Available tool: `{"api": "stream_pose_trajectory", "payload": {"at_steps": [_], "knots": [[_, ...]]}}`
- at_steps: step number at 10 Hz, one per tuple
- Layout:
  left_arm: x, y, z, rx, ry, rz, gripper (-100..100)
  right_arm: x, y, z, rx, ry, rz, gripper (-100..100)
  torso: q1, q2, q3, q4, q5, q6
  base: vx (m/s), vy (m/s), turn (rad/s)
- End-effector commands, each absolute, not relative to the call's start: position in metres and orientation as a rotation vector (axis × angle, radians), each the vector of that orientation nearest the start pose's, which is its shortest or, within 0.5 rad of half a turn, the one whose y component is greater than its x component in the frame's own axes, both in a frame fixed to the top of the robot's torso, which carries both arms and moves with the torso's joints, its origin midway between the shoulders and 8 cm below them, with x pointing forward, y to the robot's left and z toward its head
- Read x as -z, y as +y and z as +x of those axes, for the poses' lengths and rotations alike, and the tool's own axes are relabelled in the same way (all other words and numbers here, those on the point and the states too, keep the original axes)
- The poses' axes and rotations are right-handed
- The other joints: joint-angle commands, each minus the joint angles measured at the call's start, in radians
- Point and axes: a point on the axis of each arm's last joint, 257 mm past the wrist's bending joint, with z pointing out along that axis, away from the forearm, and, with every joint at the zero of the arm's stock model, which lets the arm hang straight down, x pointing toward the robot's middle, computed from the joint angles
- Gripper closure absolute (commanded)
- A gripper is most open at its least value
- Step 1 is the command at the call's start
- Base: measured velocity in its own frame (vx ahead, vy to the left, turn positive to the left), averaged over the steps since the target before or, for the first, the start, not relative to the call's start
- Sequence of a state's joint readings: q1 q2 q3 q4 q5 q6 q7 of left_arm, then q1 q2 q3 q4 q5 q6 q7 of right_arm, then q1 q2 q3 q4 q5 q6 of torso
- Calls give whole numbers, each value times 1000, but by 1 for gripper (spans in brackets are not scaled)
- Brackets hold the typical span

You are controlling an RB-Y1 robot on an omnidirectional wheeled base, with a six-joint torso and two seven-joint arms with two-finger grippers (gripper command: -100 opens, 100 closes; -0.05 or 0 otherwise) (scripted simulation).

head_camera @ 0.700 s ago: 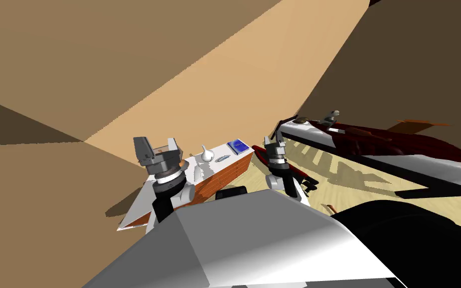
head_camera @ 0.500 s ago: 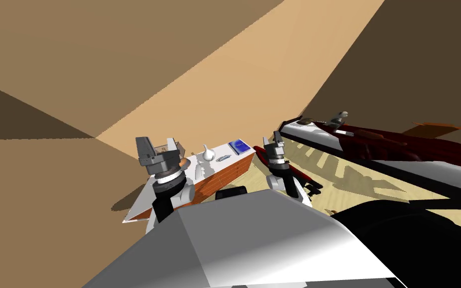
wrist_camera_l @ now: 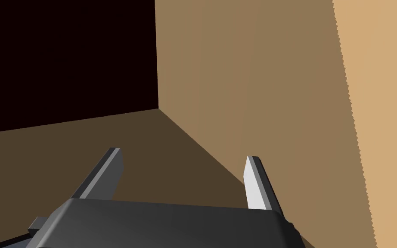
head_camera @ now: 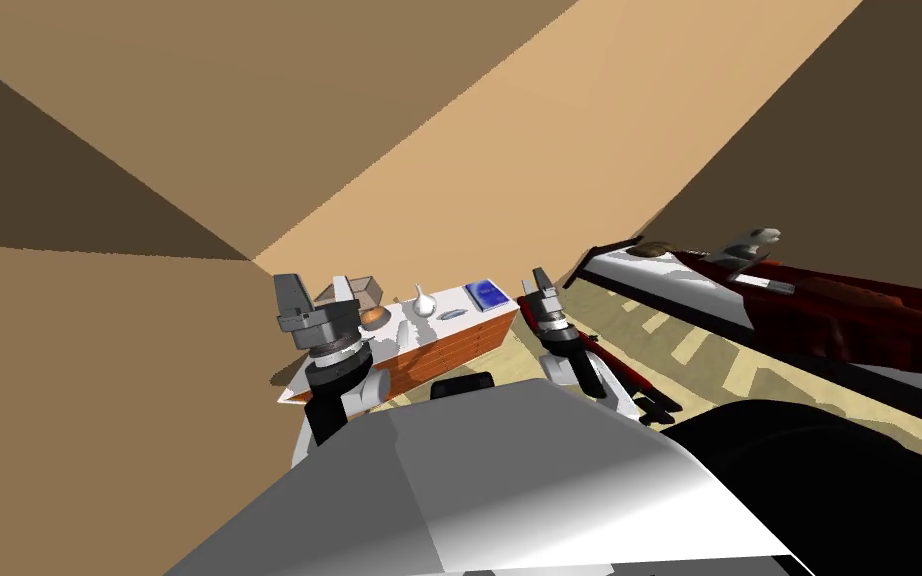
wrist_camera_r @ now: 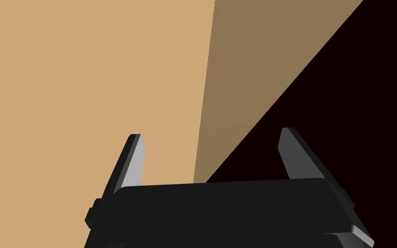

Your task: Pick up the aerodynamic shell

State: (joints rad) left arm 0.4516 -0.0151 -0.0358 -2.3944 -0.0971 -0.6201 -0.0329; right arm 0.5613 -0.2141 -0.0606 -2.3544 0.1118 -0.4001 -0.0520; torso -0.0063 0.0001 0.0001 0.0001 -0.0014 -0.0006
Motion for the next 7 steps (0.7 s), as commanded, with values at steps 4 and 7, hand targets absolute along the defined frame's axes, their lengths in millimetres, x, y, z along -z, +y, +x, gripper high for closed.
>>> {"api": "stream_pose_trajectory", "payload": {"at_steps": [4, 7], "knots": [[-106, 242, 297, 1313, 464, -379, 0, 30, -261, 350, -985, 1136, 392, -100, -1, 0, 0, 0, 0, 0, -20, -92, 383], [-105, 242, 297, 1313, 464, -379, 0, 61, -262, 351, -875, 1267, 321, -100, 2, -1, -1, 0, 0, 1, -18, -56, 300]]}}
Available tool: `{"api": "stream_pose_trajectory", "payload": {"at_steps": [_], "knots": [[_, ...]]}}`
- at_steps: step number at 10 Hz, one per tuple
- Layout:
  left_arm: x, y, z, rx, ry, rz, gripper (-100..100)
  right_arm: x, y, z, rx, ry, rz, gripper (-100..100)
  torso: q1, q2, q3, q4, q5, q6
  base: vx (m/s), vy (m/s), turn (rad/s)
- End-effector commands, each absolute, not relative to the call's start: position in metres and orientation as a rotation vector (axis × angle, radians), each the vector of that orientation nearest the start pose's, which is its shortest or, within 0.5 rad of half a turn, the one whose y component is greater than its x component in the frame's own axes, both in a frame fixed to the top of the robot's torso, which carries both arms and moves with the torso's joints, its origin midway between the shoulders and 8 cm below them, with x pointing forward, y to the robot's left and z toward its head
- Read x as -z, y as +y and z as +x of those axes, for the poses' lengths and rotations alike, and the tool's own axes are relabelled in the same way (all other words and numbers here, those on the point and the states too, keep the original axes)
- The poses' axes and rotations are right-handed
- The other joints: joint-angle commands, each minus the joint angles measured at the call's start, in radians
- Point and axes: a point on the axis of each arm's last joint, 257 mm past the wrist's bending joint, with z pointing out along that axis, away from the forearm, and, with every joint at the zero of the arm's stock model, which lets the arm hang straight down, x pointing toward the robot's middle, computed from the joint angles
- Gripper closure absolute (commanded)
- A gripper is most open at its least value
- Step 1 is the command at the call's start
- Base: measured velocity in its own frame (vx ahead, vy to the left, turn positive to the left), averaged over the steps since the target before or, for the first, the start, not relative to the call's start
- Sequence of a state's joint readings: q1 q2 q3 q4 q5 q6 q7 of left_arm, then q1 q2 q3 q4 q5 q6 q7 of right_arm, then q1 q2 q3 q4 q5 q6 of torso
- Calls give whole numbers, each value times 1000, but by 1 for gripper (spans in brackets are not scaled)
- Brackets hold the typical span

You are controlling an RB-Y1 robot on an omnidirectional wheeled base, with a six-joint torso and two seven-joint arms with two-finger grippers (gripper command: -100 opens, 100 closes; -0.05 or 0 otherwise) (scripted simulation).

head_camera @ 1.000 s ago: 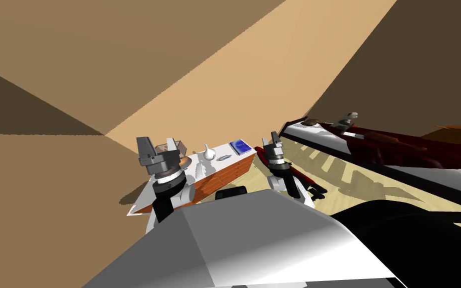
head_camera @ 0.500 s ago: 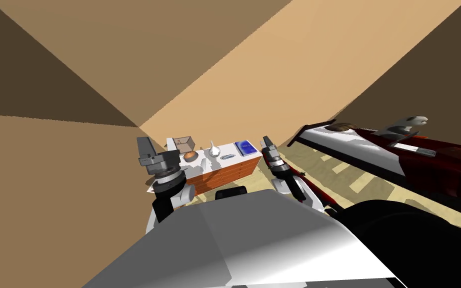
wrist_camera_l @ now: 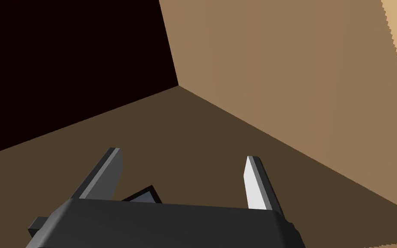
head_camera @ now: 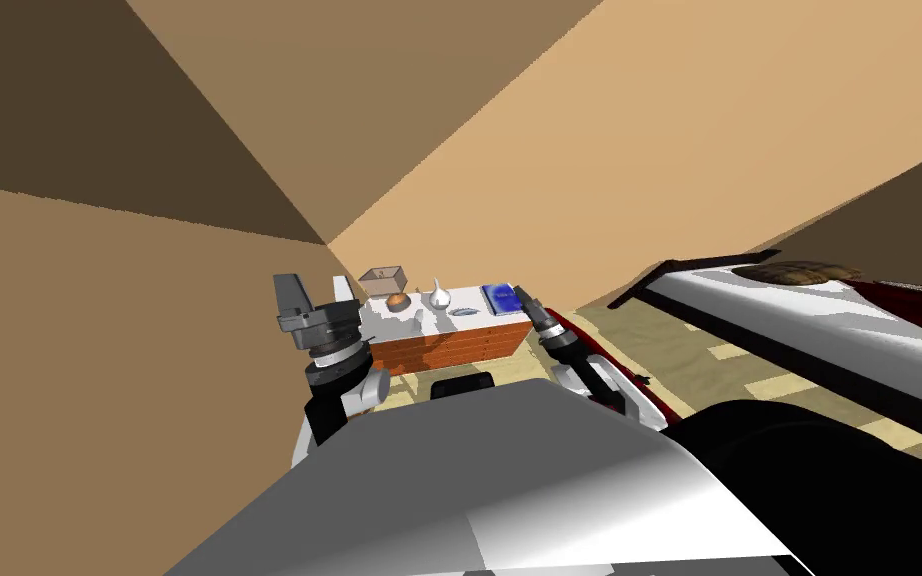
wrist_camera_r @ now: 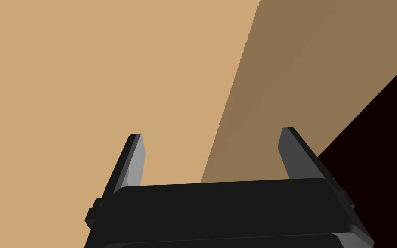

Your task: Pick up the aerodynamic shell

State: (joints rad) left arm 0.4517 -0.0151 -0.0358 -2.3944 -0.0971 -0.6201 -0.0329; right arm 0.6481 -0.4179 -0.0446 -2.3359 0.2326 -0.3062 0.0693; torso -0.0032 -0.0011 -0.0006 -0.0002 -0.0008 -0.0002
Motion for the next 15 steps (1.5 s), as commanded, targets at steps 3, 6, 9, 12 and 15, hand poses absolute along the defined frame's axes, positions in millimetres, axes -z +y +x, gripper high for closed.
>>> {"api": "stream_pose_trajectory", "payload": {"at_steps": [3, 6, 9, 12, 15], "knots": [[-105, 242, 297, 1313, 464, -379, 0, 96, -269, 349, -748, 1395, 252, -100, 0, -1, 0, 0, 0, 1, -16, -36, 341], [-105, 242, 297, 1313, 464, -379, 0, 135, -283, 343, -607, 1524, 177, -100, -1, -1, 0, 0, 0, 0, -16, -37, 396], [-105, 242, 297, 1313, 464, -379, 0, 177, -304, 332, -454, 1654, 96, -100, 1, -2, -1, 0, 0, 1, 0, -7, 351], [-105, 242, 297, 1313, 464, -379, 0, 221, -330, 315, -292, 1783, 9, -100, 2, -3, -2, -1, 1, 1, 10, 6, 398], [-105, 242, 297, 1313, 464, -379, 0, 283, -380, 274, -50, 1971, -124, -100, 3, -5, -3, -1, 1, 1, 33, 16, 467]]}}
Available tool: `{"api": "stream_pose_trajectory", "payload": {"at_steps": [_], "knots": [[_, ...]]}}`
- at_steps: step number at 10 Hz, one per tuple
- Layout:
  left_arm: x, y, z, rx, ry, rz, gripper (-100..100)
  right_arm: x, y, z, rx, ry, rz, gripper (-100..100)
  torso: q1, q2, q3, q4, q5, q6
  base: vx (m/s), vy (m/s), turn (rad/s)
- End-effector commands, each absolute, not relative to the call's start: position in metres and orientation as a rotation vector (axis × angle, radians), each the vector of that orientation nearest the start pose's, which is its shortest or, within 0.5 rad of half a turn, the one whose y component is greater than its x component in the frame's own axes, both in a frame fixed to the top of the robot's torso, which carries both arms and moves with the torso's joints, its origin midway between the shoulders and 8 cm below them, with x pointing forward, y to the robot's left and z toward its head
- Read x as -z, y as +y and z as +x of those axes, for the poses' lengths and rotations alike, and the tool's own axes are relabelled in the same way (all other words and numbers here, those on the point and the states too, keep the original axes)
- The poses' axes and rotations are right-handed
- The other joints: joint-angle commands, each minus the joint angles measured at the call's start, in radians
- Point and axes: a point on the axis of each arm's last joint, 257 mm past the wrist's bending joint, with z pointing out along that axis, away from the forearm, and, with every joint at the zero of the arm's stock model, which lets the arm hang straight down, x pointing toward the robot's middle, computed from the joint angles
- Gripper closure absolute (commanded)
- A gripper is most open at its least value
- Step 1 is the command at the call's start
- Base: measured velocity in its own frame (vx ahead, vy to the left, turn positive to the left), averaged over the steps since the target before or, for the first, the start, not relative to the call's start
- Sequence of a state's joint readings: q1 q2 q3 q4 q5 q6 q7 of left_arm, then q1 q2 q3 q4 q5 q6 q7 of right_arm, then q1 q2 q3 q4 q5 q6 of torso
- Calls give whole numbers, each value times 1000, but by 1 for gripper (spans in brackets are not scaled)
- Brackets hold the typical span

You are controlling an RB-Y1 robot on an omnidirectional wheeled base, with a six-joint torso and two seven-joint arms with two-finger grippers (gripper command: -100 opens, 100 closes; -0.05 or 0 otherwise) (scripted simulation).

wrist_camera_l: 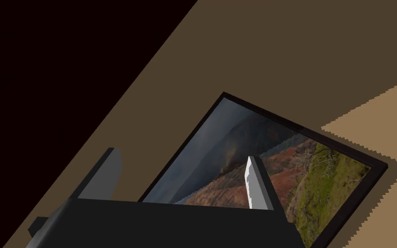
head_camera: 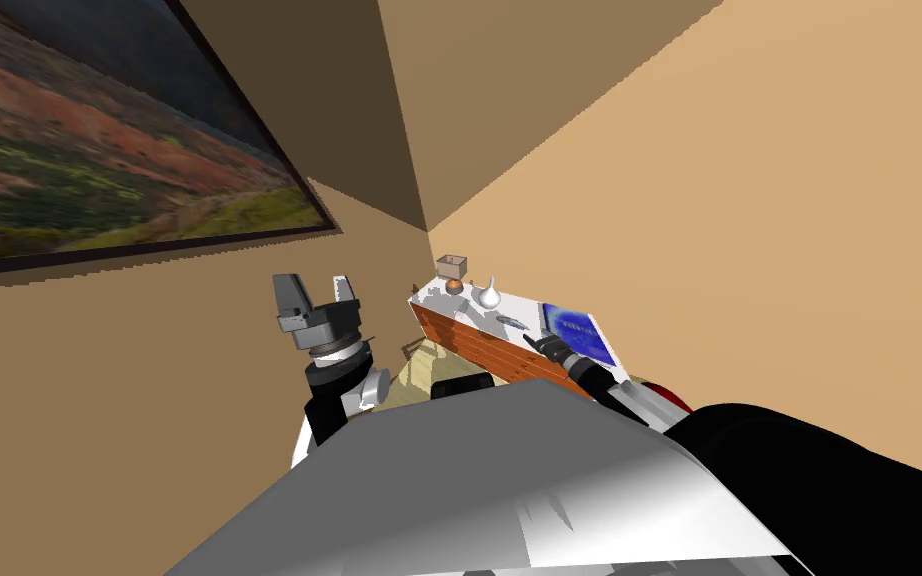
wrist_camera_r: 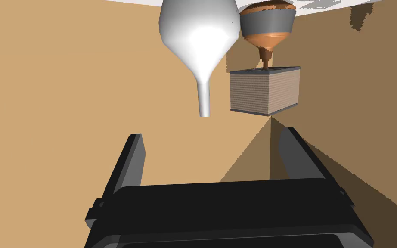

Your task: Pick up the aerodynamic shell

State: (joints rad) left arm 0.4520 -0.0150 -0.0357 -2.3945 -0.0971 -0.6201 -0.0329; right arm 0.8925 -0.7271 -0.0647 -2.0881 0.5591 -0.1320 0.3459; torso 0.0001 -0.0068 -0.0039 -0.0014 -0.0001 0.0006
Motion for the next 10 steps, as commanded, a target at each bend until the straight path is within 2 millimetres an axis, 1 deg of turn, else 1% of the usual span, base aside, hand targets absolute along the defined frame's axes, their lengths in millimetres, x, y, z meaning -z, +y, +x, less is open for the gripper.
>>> {"api": "stream_pose_trajectory", "payload": {"at_steps": [1, 2, 3, 4, 5, 7, 8, 10], "knots": [[-105, 242, 297, 1313, 464, -379, 0, 283, -380, 274, -43, 1971, -135, -100, 0, 0, 0, 0, 0, 0, 39, 14, 317], [-105, 242, 297, 1313, 464, -379, 0, 302, -399, 257, 40, 2031, -187, -100, 0, 0, 0, 0, 0, 1, 38, 22, 426], [-105, 242, 297, 1313, 464, -379, 0, 302, -399, 257, 40, 2031, -187, -100, 1, 0, 0, 0, 0, 0, 32, 10, 201], [-105, 242, 297, 1313, 464, -379, 0, 318, -417, 239, 120, 2087, -242, -100, 0, 1, 0, 0, 0, 1, 41, 22, 384], [-105, 242, 297, 1313, 464, -379, 0, 319, -418, 238, 122, 2089, -240, -100, 1, 0, 0, 0, 0, 0, 40, 7, 182], [-105, 242, 297, 1313, 464, -379, 0, 348, -455, 198, 276, 2196, -350, -100, 1, 0, 0, 0, 0, 0, 65, 22, 368], [-105, 242, 297, 1313, 464, -379, 0, 349, -456, 196, 280, 2200, -351, -100, 1, -2, -1, 0, 0, 1, 70, 6, 292], [-105, 242, 297, 1313, 464, -379, 0, 371, -491, 152, 419, 2297, -464, -100, 0, -2, -1, 0, 0, 1, 79, 15, 425]]}}
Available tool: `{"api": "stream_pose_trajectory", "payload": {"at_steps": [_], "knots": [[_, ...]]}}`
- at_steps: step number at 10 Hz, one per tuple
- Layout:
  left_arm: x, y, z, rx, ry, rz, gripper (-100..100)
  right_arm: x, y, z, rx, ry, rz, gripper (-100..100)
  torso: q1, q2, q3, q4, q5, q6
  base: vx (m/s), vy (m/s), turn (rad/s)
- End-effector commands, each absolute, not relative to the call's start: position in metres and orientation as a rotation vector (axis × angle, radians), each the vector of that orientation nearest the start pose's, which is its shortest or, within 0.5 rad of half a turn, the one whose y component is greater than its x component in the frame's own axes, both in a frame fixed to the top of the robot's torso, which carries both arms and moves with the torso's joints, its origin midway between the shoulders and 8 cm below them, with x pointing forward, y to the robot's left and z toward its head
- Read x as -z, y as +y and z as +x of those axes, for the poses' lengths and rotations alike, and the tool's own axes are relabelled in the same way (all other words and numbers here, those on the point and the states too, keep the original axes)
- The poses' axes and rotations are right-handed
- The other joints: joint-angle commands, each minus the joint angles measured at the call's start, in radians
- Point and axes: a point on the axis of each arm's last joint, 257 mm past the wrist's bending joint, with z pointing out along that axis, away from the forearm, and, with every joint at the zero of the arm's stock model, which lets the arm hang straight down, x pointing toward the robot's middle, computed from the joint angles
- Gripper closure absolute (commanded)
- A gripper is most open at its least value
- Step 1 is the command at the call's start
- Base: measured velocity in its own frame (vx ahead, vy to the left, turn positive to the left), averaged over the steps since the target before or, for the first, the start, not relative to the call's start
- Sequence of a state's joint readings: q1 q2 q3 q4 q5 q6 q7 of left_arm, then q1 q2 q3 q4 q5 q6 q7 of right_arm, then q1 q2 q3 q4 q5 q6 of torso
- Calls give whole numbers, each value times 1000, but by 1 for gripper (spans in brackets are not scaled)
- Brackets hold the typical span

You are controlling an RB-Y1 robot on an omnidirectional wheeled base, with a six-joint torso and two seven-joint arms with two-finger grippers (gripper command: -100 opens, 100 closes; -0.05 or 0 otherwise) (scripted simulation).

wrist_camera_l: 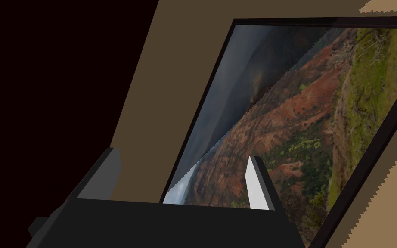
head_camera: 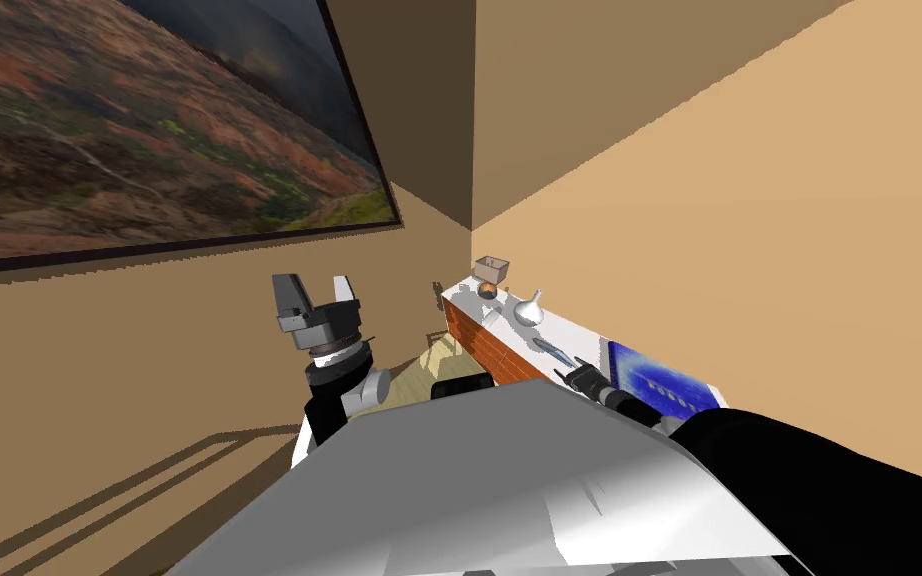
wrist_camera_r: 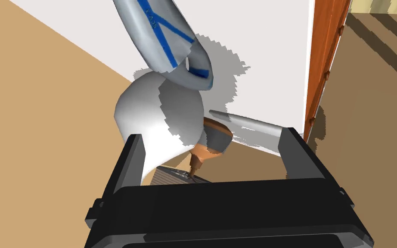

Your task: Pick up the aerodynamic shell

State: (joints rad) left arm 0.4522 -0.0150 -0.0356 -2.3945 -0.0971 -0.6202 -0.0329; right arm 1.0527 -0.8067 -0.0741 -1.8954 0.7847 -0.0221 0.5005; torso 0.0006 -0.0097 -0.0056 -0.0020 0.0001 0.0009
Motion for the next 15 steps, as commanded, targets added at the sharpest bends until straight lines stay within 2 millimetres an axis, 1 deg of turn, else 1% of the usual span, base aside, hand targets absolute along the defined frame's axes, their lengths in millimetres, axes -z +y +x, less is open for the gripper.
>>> {"api": "stream_pose_trajectory", "payload": {"at_steps": [1, 2, 3, 5, 6, 8, 10, 11, 13, 14, 15], "knots": [[-105, 242, 297, 1313, 464, -379, 0, 382, -509, 126, 486, 2350, -514, -100, 0, 0, 0, 0, 0, 0, 110, 0, 421], [-105, 242, 297, 1313, 464, -379, 0, 389, -524, 102, 545, 2395, -568, -100, -1, -1, -1, 0, 0, 1, 107, -7, 445], [-105, 242, 297, 1313, 464, -379, 0, 389, -524, 102, 545, 2395, -570, -100, -1, -1, -1, 0, 0, 0, 78, -7, 172], [-105, 242, 297, 1313, 464, -379, 0, 401, -549, 55, 640, 2478, -670, -100, 0, 1, 0, 0, 0, 1, 94, -1, 307], [-105, 242, 297, 1313, 464, -379, 0, 401, -549, 55, 640, 2478, -670, -100, 0, -1, -1, 0, 0, 1, 78, -7, 128], [-105, 242, 297, 1313, 464, -379, 0, 409, -565, 11, 705, 2551, -757, -100, 1, 1, 1, 0, 0, 1, 69, -8, 252], [-105, 242, 297, 1312, 464, -379, 0, 415, -573, -26, 742, 2610, -825, -100, 1, 0, 0, 0, 0, 1, 91, -9, 235], [-105, 242, 297, 1312, 464, -379, 0, 415, -573, -26, 742, 2610, -825, -100, 1, 0, 0, 0, 0, 1, 51, -16, 42], [-105, 242, 297, 1312, 464, -379, 0, 420, -574, -54, 751, 2655, -868, -100, 2, 3, 2, 1, 0, 2, 44, -5, 104], [-105, 242, 297, 1312, 464, -379, 0, 423, -572, -63, 744, 2671, -879, -100, 2, 3, 2, 1, 0, 2, 46, -7, 78], [-105, 242, 297, 1312, 464, -379, 0, 419, -573, -56, 750, 2659, -869, -100, 2, 3, 2, 1, 0, 2, 19, -4, 8]]}}
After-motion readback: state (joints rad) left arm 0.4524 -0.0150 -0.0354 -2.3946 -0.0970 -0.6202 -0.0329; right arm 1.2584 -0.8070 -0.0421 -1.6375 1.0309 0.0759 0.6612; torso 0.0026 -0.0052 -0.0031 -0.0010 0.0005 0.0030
